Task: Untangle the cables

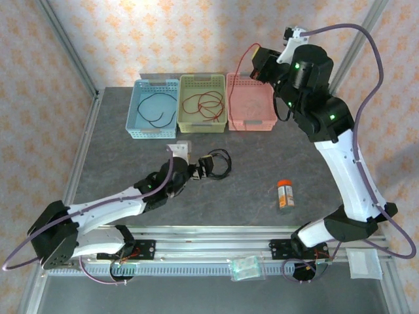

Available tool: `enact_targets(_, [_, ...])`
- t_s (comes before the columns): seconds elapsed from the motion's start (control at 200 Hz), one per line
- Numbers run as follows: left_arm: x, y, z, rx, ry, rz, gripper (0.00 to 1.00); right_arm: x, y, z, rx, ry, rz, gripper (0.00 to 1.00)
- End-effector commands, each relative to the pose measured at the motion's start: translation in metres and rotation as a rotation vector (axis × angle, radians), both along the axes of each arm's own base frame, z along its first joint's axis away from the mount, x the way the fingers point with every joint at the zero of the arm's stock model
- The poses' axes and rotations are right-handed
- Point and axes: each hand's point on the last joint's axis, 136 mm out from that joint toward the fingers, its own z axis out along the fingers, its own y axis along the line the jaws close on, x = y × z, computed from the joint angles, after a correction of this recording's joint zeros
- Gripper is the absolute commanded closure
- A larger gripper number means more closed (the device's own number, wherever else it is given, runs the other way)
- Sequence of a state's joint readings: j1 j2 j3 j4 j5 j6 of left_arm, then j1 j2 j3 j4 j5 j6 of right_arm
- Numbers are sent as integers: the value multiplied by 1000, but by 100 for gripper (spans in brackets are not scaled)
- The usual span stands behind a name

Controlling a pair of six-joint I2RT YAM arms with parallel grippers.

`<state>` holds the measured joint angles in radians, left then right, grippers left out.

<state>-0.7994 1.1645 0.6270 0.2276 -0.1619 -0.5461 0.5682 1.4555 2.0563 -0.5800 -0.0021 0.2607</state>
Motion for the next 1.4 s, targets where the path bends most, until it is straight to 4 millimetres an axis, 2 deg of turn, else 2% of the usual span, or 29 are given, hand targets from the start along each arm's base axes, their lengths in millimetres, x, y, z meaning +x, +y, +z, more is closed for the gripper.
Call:
enact_targets(0.0, [4,-10,43,-8,-85,-112,2,-11,-1,14,36,-48,38,100])
enact_targets(0.14, [6,-27,87,-23,-177,-239,1,-13,10,4,33,-42,100,100])
enact_targets(0.32, [15,-50,113,-4,-234,-332,2,-20,22,1,29,-44,175,100])
enact_targets(0.416, [24,-56,118,-4,-252,-328,4,-24,25,2,35,-47,205,100])
enact_targets(0.616, [49,-57,128,-22,-275,-240,10,-33,21,10,45,-62,216,100])
enact_targets(0.796, [50,-75,139,-82,-303,-306,12,-37,20,9,44,-56,218,100])
enact_targets(0.931, [54,-82,136,-94,-305,-327,17,-39,18,10,46,-57,221,100])
enact_targets(1.001, [57,-83,131,-90,-299,-320,27,-41,17,9,48,-57,217,100])
enact_targets(1.237, [57,-86,130,-123,-299,-344,74,-41,7,-2,32,-35,170,100])
enact_targets(1.307, [57,-86,128,-122,-294,-349,83,-40,5,-7,24,-27,156,100])
enact_targets(1.392, [55,-86,126,-119,-286,-351,91,-37,-2,-16,3,-14,116,100])
